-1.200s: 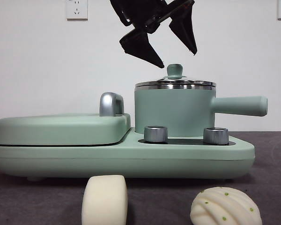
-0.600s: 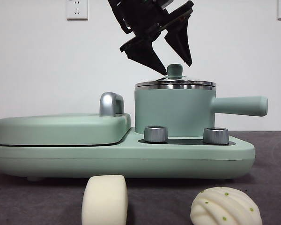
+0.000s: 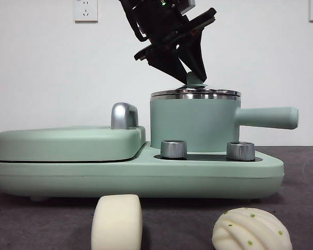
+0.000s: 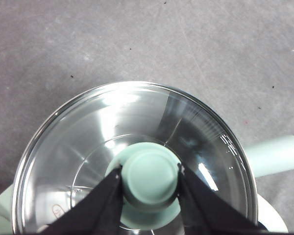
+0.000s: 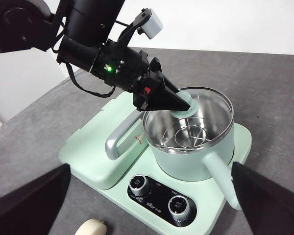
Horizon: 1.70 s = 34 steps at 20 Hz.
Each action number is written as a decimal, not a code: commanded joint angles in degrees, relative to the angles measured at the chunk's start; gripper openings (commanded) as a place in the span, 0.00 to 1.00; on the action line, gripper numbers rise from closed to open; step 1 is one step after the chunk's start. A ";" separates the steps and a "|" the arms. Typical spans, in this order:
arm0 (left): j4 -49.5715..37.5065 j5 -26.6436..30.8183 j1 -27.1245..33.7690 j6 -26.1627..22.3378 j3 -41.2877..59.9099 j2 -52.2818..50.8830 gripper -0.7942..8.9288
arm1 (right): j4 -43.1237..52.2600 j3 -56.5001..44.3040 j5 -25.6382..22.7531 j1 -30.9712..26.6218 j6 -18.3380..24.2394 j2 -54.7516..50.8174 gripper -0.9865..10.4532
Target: Put the buns in a small steamer
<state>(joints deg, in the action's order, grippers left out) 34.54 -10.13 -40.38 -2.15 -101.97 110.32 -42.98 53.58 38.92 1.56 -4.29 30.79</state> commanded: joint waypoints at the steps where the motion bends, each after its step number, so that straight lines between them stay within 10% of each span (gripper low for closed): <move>1: -0.02 -0.11 -0.63 -0.37 -1.97 1.46 0.10 | 0.44 0.85 0.07 0.20 -0.17 0.20 0.54; 19: 17.03 -0.11 4.28 0.02 -24.65 1.36 0.10 | -5.70 0.85 5.07 2.01 -2.86 4.35 0.54; 23: 19.02 -0.11 8.02 -0.44 -25.20 0.66 0.10 | -6.32 0.85 3.67 9.94 -6.23 9.51 0.54; 34: 19.15 -0.13 17.99 -1.97 -25.20 -1.25 0.10 | 3.50 0.87 -22.49 47.65 -23.78 31.69 0.54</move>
<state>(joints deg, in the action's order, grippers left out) 55.07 -10.22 -22.09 -3.46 -124.77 109.69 -39.88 53.65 16.88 48.36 -25.52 61.63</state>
